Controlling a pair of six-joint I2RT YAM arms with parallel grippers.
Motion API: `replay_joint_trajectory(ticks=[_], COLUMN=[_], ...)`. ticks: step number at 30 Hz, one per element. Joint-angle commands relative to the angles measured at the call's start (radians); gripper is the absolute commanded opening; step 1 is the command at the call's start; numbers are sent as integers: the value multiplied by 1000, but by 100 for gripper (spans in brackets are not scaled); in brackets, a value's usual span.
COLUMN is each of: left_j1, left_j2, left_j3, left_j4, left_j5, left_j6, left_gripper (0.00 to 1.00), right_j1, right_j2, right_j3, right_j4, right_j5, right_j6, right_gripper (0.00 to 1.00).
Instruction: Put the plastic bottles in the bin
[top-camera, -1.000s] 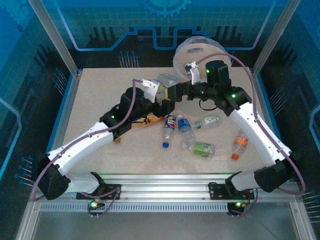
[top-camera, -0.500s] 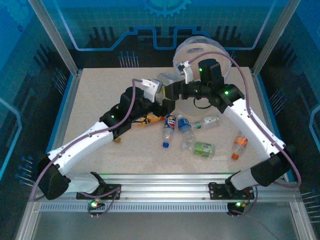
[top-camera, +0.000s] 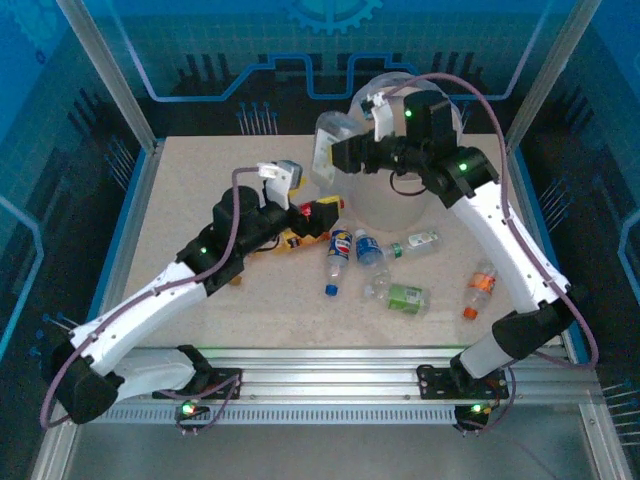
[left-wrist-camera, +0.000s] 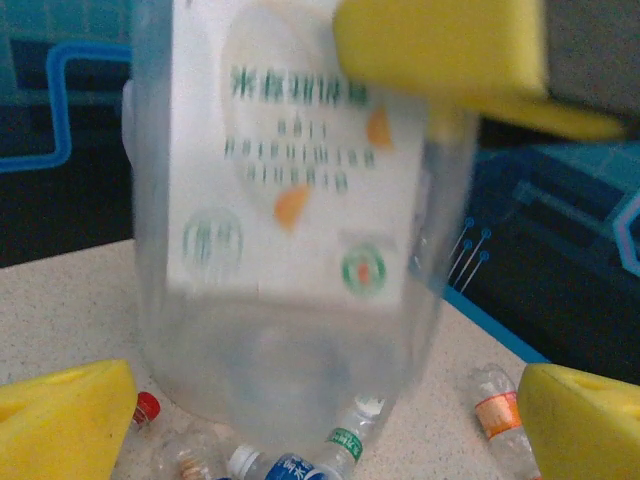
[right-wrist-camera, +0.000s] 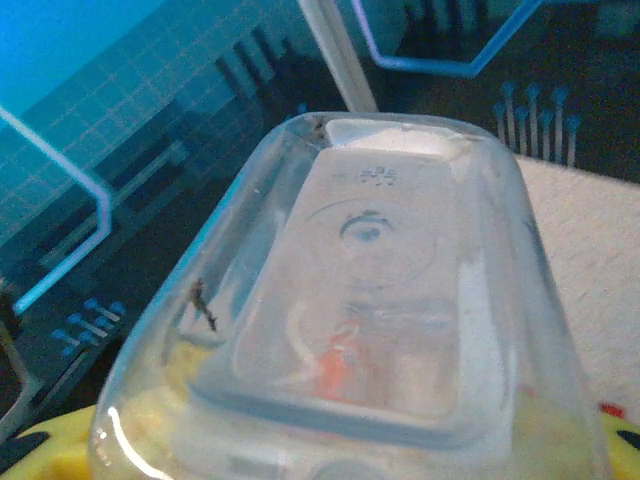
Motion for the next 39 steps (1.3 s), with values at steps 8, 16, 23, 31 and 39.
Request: replay_joint_trajectory(ticks=[8,16,23,31,39], left_j1=[10,34,48,61,67], left_j2=[-138,-189,-214,-222,-222], left_j3=[-114,-165,-189,-200,-212], left_j4=[19,-23,-57,-91,-100], left_j5=[-145,-186,-212,-226,-232], left_j6=[-10,-33,-46,-65,-77], left_gripper=[99,99,99,99,99], right_j1=[-158,-263,-289,-289,-290], right_j2=[136,261,370,451,505], right_j3=[299,415,453,450,414], right_j4=[-52,-93,-134,-154,-156], right_j5=[198,292,325,299,203], right_j6=[5,32,39,98,172], right_gripper=[42,41,42,42,42])
